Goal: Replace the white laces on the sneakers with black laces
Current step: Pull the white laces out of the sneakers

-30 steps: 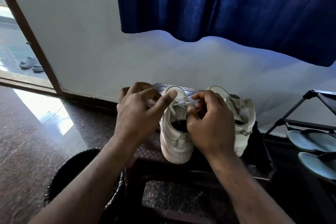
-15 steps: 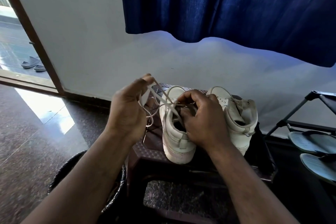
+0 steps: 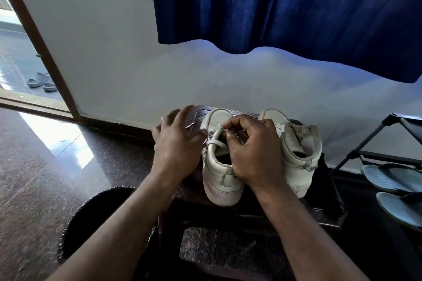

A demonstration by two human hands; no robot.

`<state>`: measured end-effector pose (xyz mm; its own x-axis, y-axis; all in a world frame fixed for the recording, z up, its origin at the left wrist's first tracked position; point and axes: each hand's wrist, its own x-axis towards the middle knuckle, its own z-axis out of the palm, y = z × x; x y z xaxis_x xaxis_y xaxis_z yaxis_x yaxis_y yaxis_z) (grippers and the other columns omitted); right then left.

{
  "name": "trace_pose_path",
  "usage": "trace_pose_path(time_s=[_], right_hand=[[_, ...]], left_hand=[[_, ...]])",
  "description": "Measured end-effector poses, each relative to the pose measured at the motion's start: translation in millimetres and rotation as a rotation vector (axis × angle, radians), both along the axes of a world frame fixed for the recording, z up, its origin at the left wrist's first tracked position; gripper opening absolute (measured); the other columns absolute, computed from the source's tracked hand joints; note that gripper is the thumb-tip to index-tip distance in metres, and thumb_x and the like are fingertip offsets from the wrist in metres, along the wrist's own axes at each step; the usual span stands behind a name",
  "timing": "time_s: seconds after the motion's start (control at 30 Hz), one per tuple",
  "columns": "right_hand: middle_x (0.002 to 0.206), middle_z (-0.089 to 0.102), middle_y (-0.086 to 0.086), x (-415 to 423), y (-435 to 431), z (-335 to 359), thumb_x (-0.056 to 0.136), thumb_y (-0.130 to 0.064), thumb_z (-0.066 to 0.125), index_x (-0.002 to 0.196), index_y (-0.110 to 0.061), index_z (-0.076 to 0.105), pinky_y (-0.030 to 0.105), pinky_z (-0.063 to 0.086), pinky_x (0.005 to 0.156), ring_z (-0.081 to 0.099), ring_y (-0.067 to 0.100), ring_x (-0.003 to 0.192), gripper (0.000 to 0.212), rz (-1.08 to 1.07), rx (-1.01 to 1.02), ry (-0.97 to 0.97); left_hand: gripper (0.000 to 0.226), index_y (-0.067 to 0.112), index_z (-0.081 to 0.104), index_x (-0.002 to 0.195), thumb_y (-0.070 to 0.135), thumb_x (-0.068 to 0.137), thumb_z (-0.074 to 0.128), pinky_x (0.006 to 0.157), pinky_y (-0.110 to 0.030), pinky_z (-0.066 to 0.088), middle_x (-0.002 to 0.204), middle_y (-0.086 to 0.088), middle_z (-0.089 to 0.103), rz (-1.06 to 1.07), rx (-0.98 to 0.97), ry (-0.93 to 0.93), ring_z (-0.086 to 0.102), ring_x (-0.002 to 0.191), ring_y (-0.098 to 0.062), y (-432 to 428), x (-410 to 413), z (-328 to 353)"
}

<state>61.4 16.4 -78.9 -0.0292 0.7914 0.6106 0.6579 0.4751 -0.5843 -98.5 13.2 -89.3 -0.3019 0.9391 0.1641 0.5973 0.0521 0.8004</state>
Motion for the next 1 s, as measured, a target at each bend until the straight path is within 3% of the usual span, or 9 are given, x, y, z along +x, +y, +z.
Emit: trace_pose_path(time_s=[0.1,0.2,0.27,0.33,0.5,0.57,0.7,0.87,1.0], right_hand=[[0.088,0.071,-0.018,0,-1,0,0.083,-0.015,0.078,0.092,-0.025,0.075,0.043,0.051,0.088,0.046,-0.009,0.09,0.014,-0.019,-0.018,-0.007],[0.089,0.071,-0.019,1,-1,0,0.083,-0.018,0.076,0.093,-0.027,0.074,0.041,0.05,0.084,0.051,0.013,0.093,0.013,-0.035,-0.05,-0.026],[0.089,0.072,-0.017,1,-1,-1,0.08,-0.015,0.076,0.092,-0.026,0.075,0.04,0.05,0.084,0.051,0.015,0.092,0.017,-0.044,-0.043,-0.023],[0.09,0.073,-0.017,1,0,-2,0.081,-0.015,0.077,0.092,-0.026,0.075,0.04,0.05,0.085,0.051,0.013,0.091,0.016,-0.051,-0.041,-0.015],[0.09,0.074,-0.016,1,0,-3,0.082,-0.018,0.08,0.09,-0.025,0.075,0.04,0.05,0.087,0.047,0.006,0.087,0.011,-0.053,-0.023,-0.012],[0.09,0.074,-0.017,0,0,-3,0.083,-0.019,0.078,0.089,-0.025,0.075,0.039,0.05,0.086,0.048,0.006,0.086,0.01,-0.054,-0.018,-0.01],[0.089,0.073,-0.018,0,0,-3,0.083,-0.018,0.078,0.089,-0.025,0.076,0.037,0.049,0.085,0.042,-0.001,0.082,0.009,-0.058,-0.004,-0.009],[0.089,0.073,-0.017,0,0,-3,0.083,-0.022,0.08,0.09,-0.026,0.075,0.037,0.05,0.083,0.053,0.011,0.088,0.009,-0.062,-0.021,-0.019],[0.091,0.073,-0.016,1,1,-5,0.083,-0.024,0.071,0.09,-0.027,0.074,0.034,0.047,0.079,0.057,0.022,0.091,0.009,-0.057,-0.025,-0.017]], left_hand=[[0.039,0.037,0.071,0.113,0.066,0.089,0.058,0.11,-0.038,0.04,0.147,0.013,0.05,-0.03,0.24,0.013,0.034,0.139,-0.019,-9,2,9],[0.04,0.033,0.072,0.095,0.07,0.083,0.065,0.102,-0.024,0.041,0.132,0.019,0.056,-0.231,0.343,0.029,0.034,0.136,-0.011,-11,-1,10],[0.031,0.029,0.069,0.094,0.055,0.081,0.079,0.1,-0.017,0.038,0.126,0.019,0.06,-0.294,0.366,0.106,0.038,0.131,-0.013,-9,-2,6],[0.024,0.027,0.068,0.091,0.043,0.083,0.083,0.096,-0.022,0.042,0.12,0.017,0.062,-0.273,0.406,0.142,0.043,0.124,-0.017,-6,-4,2],[0.035,0.023,0.067,0.084,0.057,0.089,0.066,0.086,-0.021,0.042,0.109,0.013,0.064,-0.235,0.456,0.24,0.047,0.111,-0.019,0,-8,-1],[0.036,0.023,0.065,0.083,0.058,0.093,0.061,0.083,-0.036,0.044,0.106,0.01,0.064,-0.096,0.391,0.324,0.049,0.106,-0.023,2,-13,-5],[0.028,0.028,0.064,0.085,0.055,0.093,0.067,0.088,-0.043,0.041,0.115,0.009,0.061,0.138,0.131,0.335,0.048,0.113,-0.028,2,-25,-5],[0.024,0.031,0.069,0.092,0.055,0.094,0.065,0.079,-0.04,0.053,0.102,0.015,0.064,-0.083,0.367,0.054,0.062,0.097,-0.022,-3,-14,5],[0.017,0.028,0.071,0.1,0.043,0.094,0.069,0.077,-0.026,0.048,0.096,0.019,0.063,-0.288,0.401,0.143,0.061,0.092,-0.011,-10,2,5]])
